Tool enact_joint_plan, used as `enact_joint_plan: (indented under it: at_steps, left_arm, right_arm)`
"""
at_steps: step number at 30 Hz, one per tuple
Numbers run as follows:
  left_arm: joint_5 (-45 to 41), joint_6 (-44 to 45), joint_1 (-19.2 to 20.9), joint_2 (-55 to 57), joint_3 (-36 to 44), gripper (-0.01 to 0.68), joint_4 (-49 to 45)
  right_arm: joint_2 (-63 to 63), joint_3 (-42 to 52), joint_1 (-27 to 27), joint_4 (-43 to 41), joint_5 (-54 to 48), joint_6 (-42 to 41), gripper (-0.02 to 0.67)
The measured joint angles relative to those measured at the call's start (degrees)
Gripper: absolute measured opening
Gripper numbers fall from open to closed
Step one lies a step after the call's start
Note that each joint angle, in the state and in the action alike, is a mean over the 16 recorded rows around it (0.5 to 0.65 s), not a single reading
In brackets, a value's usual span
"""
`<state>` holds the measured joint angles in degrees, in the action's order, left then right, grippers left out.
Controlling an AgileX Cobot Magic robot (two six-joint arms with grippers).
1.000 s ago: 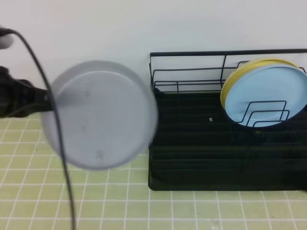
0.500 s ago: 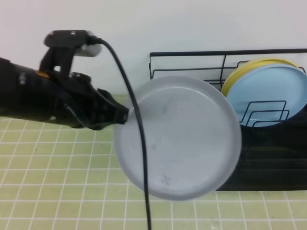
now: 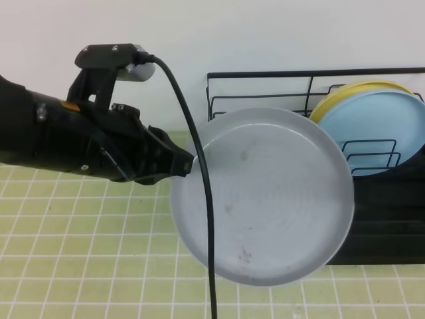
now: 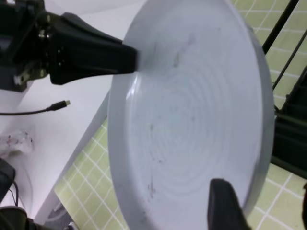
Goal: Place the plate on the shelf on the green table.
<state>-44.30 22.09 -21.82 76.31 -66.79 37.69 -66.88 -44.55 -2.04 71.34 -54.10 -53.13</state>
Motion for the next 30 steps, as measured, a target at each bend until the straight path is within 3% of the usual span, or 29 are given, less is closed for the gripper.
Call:
enact_joint_plan:
  at_steps: [15, 24, 30]
  left_arm:
    - [0.5, 1.9, -3.1, 0.0, 0.0, 0.0, 3.6]
    - [1.8, 2.3, -5.1, 0.0, 0.0, 0.013, 4.6]
    - [1.7, 2.4, -5.1, -0.1, 0.0, 0.118, 9.1]
  right_arm:
    - [-0.1, 0.0, 0.0, -0.1, 0.1, -1.7, 0.324]
    - [-0.1, 0.0, 0.1, -1.3, 1.2, -3.9, 0.19]
    - [-0.1, 0.0, 0.1, -2.2, 3.0, -8.4, 0.099]
